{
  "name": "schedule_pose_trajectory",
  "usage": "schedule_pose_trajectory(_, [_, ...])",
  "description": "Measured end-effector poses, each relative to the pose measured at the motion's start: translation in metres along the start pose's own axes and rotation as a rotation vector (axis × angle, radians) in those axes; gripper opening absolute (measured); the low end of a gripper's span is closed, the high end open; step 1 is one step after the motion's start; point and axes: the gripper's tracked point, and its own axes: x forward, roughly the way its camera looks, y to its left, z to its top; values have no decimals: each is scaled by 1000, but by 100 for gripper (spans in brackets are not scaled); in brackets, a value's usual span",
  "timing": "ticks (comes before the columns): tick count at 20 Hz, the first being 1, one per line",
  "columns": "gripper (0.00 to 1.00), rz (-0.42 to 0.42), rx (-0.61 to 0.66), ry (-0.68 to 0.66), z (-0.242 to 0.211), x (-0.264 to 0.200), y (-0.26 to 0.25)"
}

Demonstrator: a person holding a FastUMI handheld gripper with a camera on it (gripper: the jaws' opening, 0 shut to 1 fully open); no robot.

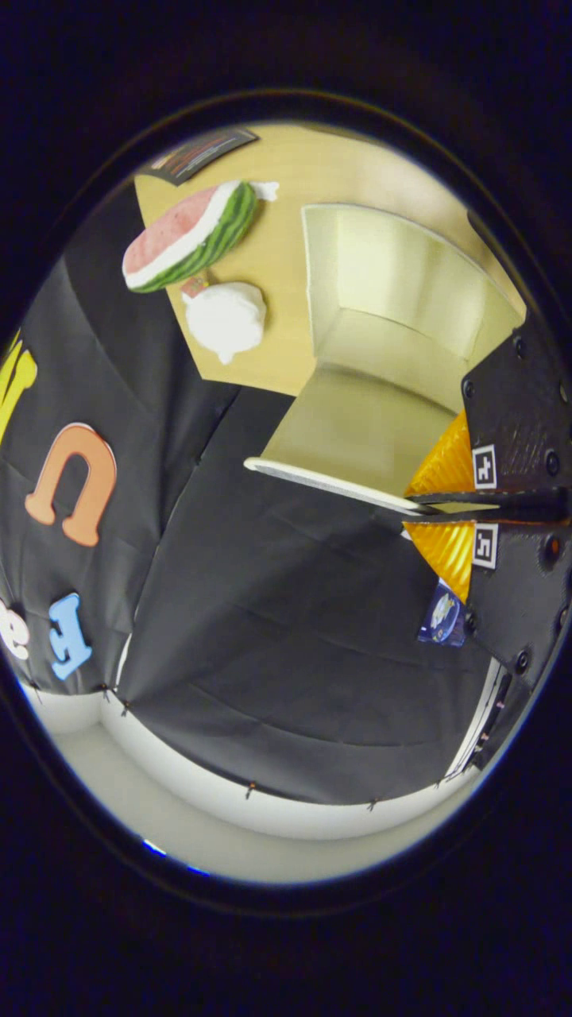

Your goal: Open the storage box then place both shoes into the box .Put the left shoe in first, then the right shoe, with the right side of both shoes facing outward in a uniform manner.

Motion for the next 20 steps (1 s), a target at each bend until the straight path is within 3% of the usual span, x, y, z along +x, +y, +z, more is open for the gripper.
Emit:
schedule_pose_trajectory(6, [13,-74,-127,21,14,72,33])
schedule_pose_trajectory(11, [62,-106,-232,23,11,80,39])
schedule_pose_trajectory(14, [85,-155,-272,23,16,64,23])
schedule_pose_trajectory(20, [86,-335,-314,6,25,-13,-69])
